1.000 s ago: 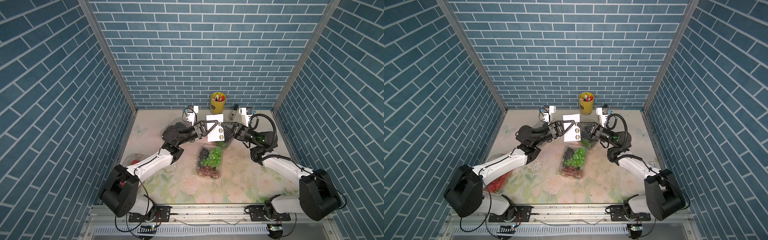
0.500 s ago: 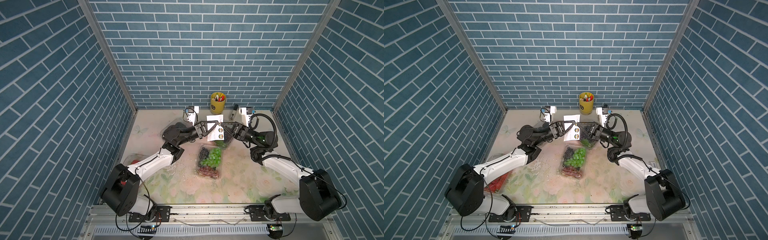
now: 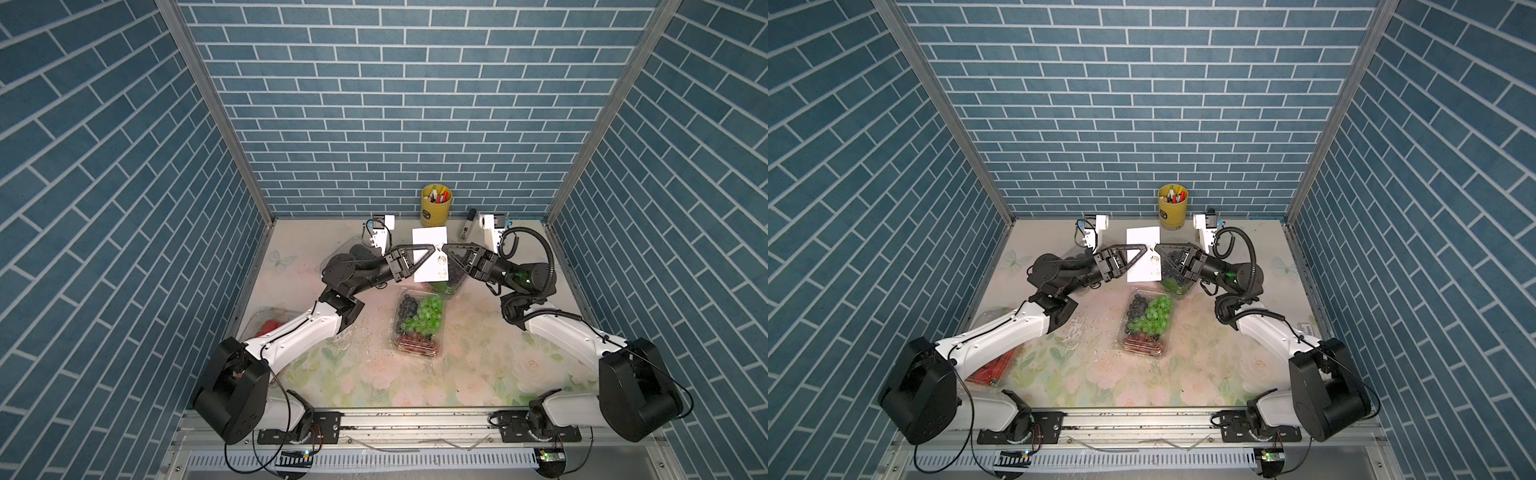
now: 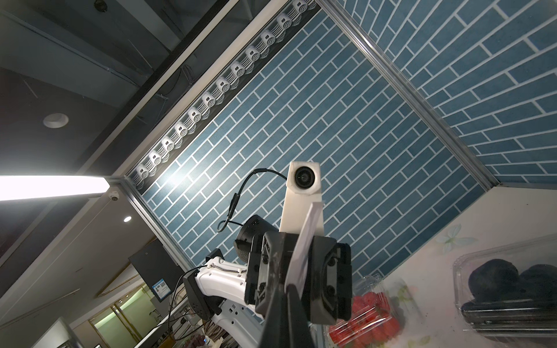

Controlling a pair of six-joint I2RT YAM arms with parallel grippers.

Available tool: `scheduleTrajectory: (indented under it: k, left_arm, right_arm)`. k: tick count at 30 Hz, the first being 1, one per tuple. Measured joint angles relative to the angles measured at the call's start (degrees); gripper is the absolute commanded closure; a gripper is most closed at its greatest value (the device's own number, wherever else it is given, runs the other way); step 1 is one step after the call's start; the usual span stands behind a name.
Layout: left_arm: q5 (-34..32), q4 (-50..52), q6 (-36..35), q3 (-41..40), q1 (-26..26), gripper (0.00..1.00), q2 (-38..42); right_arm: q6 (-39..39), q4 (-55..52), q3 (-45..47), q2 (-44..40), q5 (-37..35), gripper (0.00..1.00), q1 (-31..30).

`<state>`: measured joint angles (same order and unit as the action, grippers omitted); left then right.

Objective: Label fruit boxes
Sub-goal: Adjust the label sticker.

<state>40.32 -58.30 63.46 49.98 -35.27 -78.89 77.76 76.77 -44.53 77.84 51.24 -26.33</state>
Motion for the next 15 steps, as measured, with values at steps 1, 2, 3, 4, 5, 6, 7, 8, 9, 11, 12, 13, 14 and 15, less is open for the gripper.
scheduleTrajectory:
  k: [1, 2, 3, 4, 5, 6, 7, 8, 9, 11, 12, 13, 14, 15]
  left_arm:
    - [-0.02, 0.15, -0.11, -0.22, 0.0, 0.74, 0.15]
    - [-0.02, 0.17, -0.2, -0.33, 0.0, 0.74, 0.13]
    - [-0.09, 0.2, -0.26, -0.44, -0.02, 0.75, 0.13]
    - [-0.13, 0.22, -0.26, -0.55, -0.02, 0.78, 0.13]
    - [-0.15, 0.26, -0.31, -0.55, -0.02, 0.79, 0.13]
    - [-0.17, 0.31, -0.28, -0.55, -0.02, 0.79, 0.13]
    - [-0.17, 0.26, -0.31, -0.55, -0.02, 0.79, 0.13]
    - [-0.17, 0.2, -0.28, -0.55, -0.02, 0.79, 0.09]
    - [-0.17, 0.13, -0.28, -0.55, -0.02, 0.79, 0.02]
    - [-0.17, 0.11, -0.26, -0.55, -0.02, 0.79, -0.33]
    - [-0.17, 0.11, -0.26, -0.52, -0.02, 0.79, -0.55]
    - [-0.2, 0.13, -0.26, -0.5, -0.02, 0.79, -0.85]
    - [-0.2, 0.11, -0.26, -0.5, -0.02, 0.79, -1.14]
    - [-0.2, 0.13, -0.26, -0.42, -0.02, 0.79, -1.4]
  right_arm:
    - [0.0, 0.0, 0.0, 0.0, -0.07, 1.0, 0.07]
    - [0.0, 0.0, 0.0, 0.0, -0.2, 1.0, 0.13]
    - [0.0, 0.0, 0.0, 0.0, -0.24, 1.0, 0.13]
    - [0.0, 0.0, 0.0, 0.0, -0.26, 1.0, 0.13]
    - [0.0, 0.0, 0.0, 0.0, -0.28, 1.0, 0.13]
    - [0.0, 0.0, 0.0, 0.0, -0.28, 1.0, 0.13]
    - [0.0, 0.0, 0.0, 0.0, -0.26, 1.0, 0.13]
    - [0.0, 0.02, 0.0, 0.0, -0.26, 1.0, 0.13]
    - [0.0, 0.02, 0.0, 0.0, -0.24, 1.0, 0.13]
    - [0.0, 0.0, 0.0, 0.0, -0.22, 1.0, 0.13]
    - [0.0, 0.02, 0.0, 0.0, -0.22, 1.0, 0.13]
    - [0.0, 0.0, 0.02, 0.0, -0.17, 1.0, 0.13]
    - [0.0, 0.0, 0.02, 0.0, -0.15, 1.0, 0.13]
    - [0.0, 0.0, 0.02, 0.0, -0.15, 1.0, 0.13]
